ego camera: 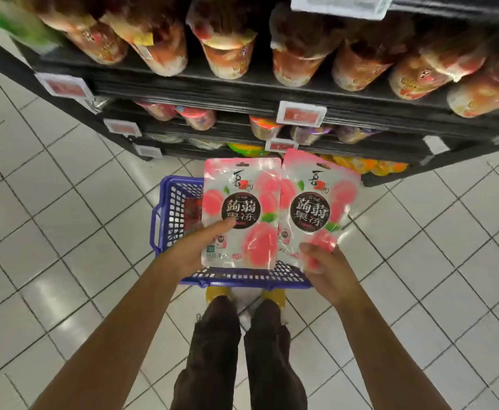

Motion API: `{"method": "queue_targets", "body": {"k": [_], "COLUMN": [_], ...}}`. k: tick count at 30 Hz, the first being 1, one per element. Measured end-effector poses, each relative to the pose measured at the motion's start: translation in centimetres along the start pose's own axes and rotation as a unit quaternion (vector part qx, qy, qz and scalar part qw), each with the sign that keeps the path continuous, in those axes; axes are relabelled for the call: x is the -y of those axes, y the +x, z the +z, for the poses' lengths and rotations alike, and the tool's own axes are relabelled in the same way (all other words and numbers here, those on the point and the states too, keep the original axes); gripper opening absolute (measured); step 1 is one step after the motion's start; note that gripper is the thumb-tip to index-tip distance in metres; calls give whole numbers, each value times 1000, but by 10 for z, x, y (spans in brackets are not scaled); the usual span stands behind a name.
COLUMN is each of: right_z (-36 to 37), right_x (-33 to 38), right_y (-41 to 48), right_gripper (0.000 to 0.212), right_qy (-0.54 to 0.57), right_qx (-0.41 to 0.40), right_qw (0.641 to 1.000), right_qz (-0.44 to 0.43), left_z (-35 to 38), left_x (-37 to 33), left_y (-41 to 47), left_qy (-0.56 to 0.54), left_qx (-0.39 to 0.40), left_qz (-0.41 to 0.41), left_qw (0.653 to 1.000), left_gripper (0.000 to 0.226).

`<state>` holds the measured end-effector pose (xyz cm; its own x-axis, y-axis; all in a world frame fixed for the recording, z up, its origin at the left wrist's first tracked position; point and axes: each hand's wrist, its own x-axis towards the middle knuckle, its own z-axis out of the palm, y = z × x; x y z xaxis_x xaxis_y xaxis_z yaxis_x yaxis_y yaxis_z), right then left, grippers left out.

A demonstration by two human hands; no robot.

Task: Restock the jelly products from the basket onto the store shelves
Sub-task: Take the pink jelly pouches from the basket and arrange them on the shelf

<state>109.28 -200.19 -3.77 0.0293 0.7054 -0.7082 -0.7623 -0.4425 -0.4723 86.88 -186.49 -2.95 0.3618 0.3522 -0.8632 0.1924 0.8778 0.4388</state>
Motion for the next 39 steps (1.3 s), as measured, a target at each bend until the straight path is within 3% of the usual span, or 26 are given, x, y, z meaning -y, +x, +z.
{"method": "queue_targets", "body": {"k": [2,5,6,7,11,12,14,17,23,25,28,32,39], "right_z": [21,51,60,70,118,128,144,167,224,240,253,254,247], "right_x": [21,52,62,73,119,128,145,169,217,232,252,281,338], "right_y": [-28,-70,-84,-99,-160,-173,-196,-229,-281,-295,-315,-335,-363], "right_gripper": [17,34,42,45,32,28,23,44,59,63,61,46,51], "right_qy": [-5,5,10,12,-5,-10,-15,-31,-17,-22,-39,-70,-73], "right_qx": [6,-16,-15,-6,15,3,-36,-58,-52,-59,-55,-84,-103], "right_qw": [1000,998,997,997,990,988,981,970,942,929,912,891,858], "right_qz": [-28,-61,-72,-82,-137,-156,-191,-234,-331,-365,-404,-440,-499], "left_z": [10,32,40,47,75,81,92,103,119,127,143,169,221], "left_x": [-21,-57,-71,-86,-136,-147,-169,-197,-248,-265,-286,-306,-340], "left_y": [-33,-89,-109,-128,-200,-216,-247,-291,-354,-368,-387,-402,-422], "left_qy": [27,43,46,53,77,77,83,113,159,161,166,167,158], "left_qx": [-9,-28,-29,-28,-2,9,22,45,84,89,102,142,154], "left_qz": [30,72,88,104,181,196,227,274,350,373,398,426,463], "left_qw": [999,996,995,993,981,977,970,954,919,909,896,878,858], "left_gripper": [56,106,113,109,41,34,35,50,32,40,50,47,52]}}
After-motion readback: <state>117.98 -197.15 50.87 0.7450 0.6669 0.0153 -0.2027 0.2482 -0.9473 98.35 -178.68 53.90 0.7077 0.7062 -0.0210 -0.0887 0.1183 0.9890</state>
